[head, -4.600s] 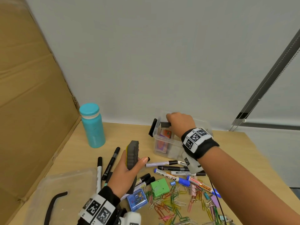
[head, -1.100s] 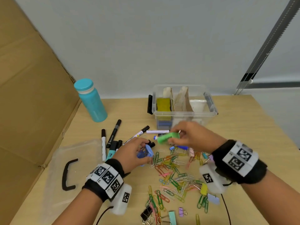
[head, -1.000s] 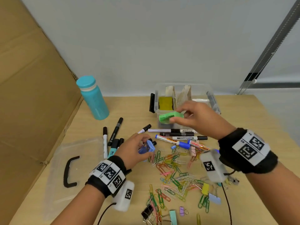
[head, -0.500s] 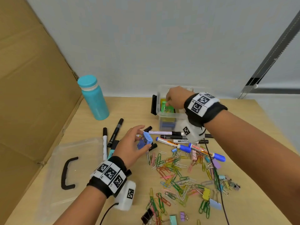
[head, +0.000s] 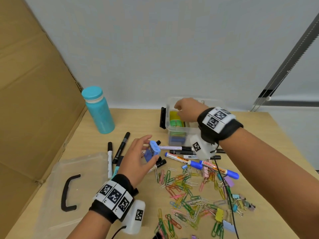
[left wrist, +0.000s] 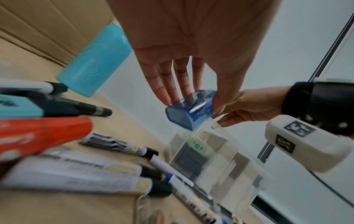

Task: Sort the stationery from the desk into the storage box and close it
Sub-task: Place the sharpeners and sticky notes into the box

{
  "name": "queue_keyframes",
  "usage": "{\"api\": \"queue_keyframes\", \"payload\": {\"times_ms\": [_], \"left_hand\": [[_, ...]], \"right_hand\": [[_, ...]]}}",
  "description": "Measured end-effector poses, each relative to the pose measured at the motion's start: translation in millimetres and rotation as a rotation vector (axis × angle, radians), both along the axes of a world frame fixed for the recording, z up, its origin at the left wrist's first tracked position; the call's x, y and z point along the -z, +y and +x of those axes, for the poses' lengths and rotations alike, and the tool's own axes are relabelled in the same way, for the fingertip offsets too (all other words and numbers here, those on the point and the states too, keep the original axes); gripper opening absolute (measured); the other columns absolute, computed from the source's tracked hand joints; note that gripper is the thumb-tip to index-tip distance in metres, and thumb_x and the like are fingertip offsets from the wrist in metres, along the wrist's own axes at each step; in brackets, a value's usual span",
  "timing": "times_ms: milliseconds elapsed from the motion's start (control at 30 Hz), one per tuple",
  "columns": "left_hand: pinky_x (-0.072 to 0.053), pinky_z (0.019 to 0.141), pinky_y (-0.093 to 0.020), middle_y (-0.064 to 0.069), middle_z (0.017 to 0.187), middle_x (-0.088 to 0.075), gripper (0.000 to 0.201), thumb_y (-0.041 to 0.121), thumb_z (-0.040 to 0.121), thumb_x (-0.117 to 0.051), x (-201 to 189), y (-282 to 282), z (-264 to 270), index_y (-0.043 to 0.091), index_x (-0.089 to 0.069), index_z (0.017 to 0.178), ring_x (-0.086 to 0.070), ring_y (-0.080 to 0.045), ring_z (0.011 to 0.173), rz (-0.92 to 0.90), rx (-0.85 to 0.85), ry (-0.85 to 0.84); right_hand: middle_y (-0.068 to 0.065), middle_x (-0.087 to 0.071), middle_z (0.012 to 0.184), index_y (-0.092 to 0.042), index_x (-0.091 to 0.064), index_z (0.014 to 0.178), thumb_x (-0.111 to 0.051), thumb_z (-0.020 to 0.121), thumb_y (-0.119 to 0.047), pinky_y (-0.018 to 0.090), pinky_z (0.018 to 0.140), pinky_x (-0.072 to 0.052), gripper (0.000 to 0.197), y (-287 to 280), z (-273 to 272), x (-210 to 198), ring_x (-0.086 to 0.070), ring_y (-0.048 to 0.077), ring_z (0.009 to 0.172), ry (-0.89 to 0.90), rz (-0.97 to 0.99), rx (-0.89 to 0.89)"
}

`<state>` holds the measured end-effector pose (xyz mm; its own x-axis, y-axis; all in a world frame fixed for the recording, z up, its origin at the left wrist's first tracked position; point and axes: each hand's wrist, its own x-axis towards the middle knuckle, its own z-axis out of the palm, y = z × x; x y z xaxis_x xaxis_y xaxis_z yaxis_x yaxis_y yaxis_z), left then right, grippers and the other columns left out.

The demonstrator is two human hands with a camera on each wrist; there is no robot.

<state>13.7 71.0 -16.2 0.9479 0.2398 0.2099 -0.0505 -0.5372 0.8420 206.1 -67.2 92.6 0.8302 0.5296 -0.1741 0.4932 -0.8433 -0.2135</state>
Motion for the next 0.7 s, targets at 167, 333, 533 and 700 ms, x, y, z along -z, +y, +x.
{"api": "queue_keyframes", "payload": {"times_ms": [167,333,533,700], "left_hand": [[-0.048,0.087,-0.012,0.011,0.119,-0.045,0.065,0.016,0.081,-0.071,-42.4,-17.7,23.6,0.034,-0.038,0.133,-0.053,0.002,0.109,-0.096,-0.018,-0.225],[-0.051,0.09,-0.021,0.003,0.119,-0.036,0.067,0.014,0.081,-0.07,-77.4,-39.9,62.1,0.032,-0.035,0.136,-0.049,-0.001,0.112,-0.092,0.006,-0.335],[-0.035,0.099,-0.018,-0.004,0.133,-0.031,0.07,0.012,0.087,-0.059,-60.8,-42.6,109.0,0.018,-0.023,0.146,-0.042,-0.012,0.124,0.167,0.012,-0.208],[-0.021,0.117,-0.037,-0.007,0.157,-0.011,0.061,0.032,0.099,-0.036,-18.5,-40.0,127.2,0.012,-0.011,0.151,-0.016,-0.024,0.144,0.393,0.041,0.165]], "right_hand": [[0.008,-0.068,0.108,-0.01,-0.062,0.111,-0.051,0.097,-0.029,0.037,0.084,-0.058,0.026,-37.8,-32.2,-9.9,-0.072,0.02,0.085,0.449,0.48,-0.004],[0.01,-0.07,0.105,-0.01,-0.061,0.116,-0.052,0.095,-0.028,0.029,0.077,-0.059,0.029,-53.1,-42.0,-11.7,-0.072,0.022,0.086,0.95,0.859,0.009],[0.013,-0.065,0.092,-0.004,-0.049,0.12,-0.061,0.09,-0.004,0.025,0.073,-0.06,0.032,-50.7,-6.8,-12.8,-0.066,0.017,0.071,0.663,1.196,0.302],[0.017,-0.065,0.103,-0.009,-0.056,0.111,-0.059,0.083,-0.01,0.031,0.076,-0.049,0.029,-23.0,22.8,-1.8,-0.062,0.03,0.092,0.019,0.475,0.239]]}}
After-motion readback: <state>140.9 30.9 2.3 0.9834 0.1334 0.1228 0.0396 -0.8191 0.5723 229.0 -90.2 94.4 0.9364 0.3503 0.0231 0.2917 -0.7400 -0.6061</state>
